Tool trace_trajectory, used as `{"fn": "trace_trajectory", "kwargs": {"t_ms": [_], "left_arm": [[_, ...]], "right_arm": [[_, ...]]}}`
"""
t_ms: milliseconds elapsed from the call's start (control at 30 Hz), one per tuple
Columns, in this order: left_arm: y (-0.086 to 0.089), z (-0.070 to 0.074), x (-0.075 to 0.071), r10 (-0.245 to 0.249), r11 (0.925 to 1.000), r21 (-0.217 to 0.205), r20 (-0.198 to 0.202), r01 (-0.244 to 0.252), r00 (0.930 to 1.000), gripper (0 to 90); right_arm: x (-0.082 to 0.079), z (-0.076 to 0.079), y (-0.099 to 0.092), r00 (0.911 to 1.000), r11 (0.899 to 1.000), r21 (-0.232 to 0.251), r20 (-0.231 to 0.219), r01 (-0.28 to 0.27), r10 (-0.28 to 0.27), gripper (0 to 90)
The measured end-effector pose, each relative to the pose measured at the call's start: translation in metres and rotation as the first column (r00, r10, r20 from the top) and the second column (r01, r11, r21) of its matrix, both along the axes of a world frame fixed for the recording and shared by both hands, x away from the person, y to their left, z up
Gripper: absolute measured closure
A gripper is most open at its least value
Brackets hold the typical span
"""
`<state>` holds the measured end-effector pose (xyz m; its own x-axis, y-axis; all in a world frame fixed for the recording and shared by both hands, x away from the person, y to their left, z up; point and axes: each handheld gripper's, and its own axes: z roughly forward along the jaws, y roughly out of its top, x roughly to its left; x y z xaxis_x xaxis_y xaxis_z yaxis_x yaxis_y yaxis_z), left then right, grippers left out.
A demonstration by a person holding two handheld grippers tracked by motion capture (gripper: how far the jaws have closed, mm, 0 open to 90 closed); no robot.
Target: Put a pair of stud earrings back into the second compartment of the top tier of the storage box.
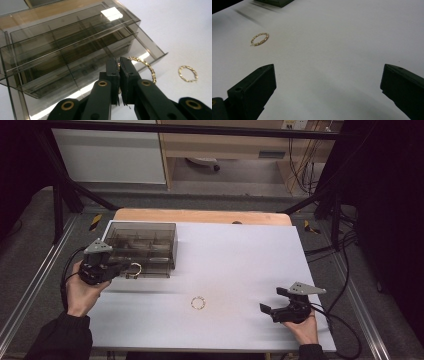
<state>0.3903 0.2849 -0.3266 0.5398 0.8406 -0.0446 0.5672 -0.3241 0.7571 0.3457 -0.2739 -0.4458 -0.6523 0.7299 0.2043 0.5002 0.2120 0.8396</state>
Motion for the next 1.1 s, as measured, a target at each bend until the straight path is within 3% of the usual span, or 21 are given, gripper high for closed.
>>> {"fn": "trace_trajectory", "kwargs": {"t_ms": [567, 967, 1100], "left_arm": [[0.0, -0.028, 0.032, 0.074, 0.9966, 0.038, -0.021, -0.073, 0.997, 85.5], [0.002, -0.041, 0.036, 0.091, 0.9945, 0.054, -0.033, -0.089, 0.9953, 84.5], [0.003, -0.039, 0.035, 0.092, 0.9951, 0.037, -0.025, -0.091, 0.9954, 80.5]], "right_arm": [[0.0, 0.0, 0.0, 1.0, 1.0, -0.001, 0.002, 0.001, -0.001, 0.6], [0.0, 0.0, 0.0, 1.0, 1.0, -0.002, 0.0, 0.001, -0.001, 0.6], [0.0, 0.0, 0.0, 1.0, 1.0, -0.001, 0.0, 0.0, 0.0, 0.6]]}}
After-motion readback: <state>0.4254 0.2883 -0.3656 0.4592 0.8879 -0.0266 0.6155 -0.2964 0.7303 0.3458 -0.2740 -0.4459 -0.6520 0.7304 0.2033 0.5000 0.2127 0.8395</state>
